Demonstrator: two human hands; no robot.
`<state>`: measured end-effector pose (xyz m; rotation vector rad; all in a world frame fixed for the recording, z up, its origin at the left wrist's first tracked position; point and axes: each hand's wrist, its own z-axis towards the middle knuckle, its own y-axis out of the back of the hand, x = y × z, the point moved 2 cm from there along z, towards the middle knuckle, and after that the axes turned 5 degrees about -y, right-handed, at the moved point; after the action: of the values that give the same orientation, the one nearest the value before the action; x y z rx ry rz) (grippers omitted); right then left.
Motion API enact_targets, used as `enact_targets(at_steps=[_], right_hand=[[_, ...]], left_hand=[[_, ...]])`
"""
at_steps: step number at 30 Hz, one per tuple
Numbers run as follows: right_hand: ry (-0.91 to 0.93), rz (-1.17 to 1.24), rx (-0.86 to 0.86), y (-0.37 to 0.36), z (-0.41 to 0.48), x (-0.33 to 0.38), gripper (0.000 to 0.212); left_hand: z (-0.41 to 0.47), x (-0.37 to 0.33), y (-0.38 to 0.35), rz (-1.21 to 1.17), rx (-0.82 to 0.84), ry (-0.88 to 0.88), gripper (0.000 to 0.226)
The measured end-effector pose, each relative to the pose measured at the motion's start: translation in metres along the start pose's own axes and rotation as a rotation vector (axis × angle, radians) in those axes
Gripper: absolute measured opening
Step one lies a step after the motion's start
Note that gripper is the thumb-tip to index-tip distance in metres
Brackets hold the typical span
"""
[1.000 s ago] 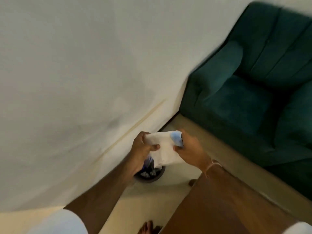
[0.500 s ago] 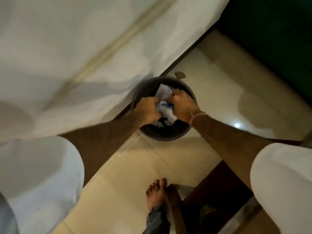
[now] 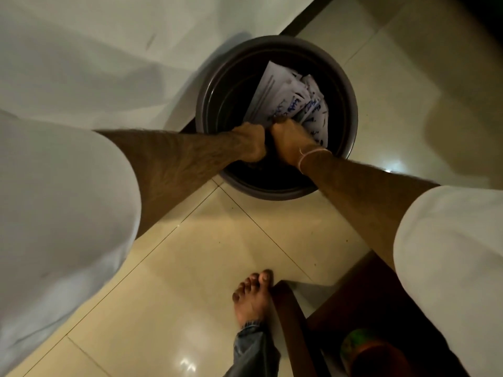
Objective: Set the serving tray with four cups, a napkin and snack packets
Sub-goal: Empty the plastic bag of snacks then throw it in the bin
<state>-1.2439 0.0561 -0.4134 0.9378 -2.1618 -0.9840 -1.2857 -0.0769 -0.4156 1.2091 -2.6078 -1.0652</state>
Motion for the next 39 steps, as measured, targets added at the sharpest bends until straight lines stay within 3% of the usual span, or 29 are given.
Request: enact_targets(at_steps=[2, 4, 5, 7, 9, 11, 16, 19, 22, 28, 39], right_hand=[[0.000, 0.035, 0.018, 0.000, -0.002, 0.000, 0.032], [-0.001, 0.081, 0.036, 0.003, -0.008, -0.001, 0.039], [-0.008, 0.105, 0.047, 0.006, -0.012, -0.002, 0.046], [-0.031, 0.144, 0.057, 0.016, -0.022, -0.001, 0.066], [-0.047, 0.163, 0.031, 0.035, -0.036, 0.001, 0.081], [-0.035, 0.173, -0.010, 0.060, -0.051, 0.004, 0.086], [-0.039, 0.199, -0.056, 0.146, -0.102, 0.009, 0.081], [-0.045, 0.257, -0.154, 0.209, -0.142, 0.011, 0.070], [-0.046, 0.295, -0.246, 0.274, -0.184, 0.011, 0.057], [-0.061, 0.309, -0.472, 0.425, -0.290, 0.005, 0.056], [-0.066, 0.310, -0.811, 0.642, -0.548, -0.031, 0.051]], left_hand=[[-0.069, -0.009, -0.112, -0.104, 0.147, -0.067, 0.054], [-0.122, -0.016, -0.210, -0.078, 0.213, -0.143, 0.058], [-0.124, -0.017, -0.205, -0.043, 0.206, -0.203, 0.056], [-0.081, -0.012, -0.098, -0.003, 0.131, -0.275, 0.053], [-0.032, -0.012, 0.034, 0.121, -0.070, -0.271, 0.057], [-0.009, -0.033, 0.116, -0.026, -0.164, -0.156, 0.069], [-0.055, -0.075, 0.153, 0.023, -0.161, -0.064, 0.086], [-0.101, -0.112, 0.201, 0.039, -0.273, -0.057, 0.066], [-0.167, -0.134, 0.241, -0.022, -0.346, -0.140, 0.055], [-0.310, -0.214, 0.387, -0.156, -0.531, -0.373, 0.061], [-0.564, -0.388, 0.507, -0.219, -0.815, -0.654, 0.043]])
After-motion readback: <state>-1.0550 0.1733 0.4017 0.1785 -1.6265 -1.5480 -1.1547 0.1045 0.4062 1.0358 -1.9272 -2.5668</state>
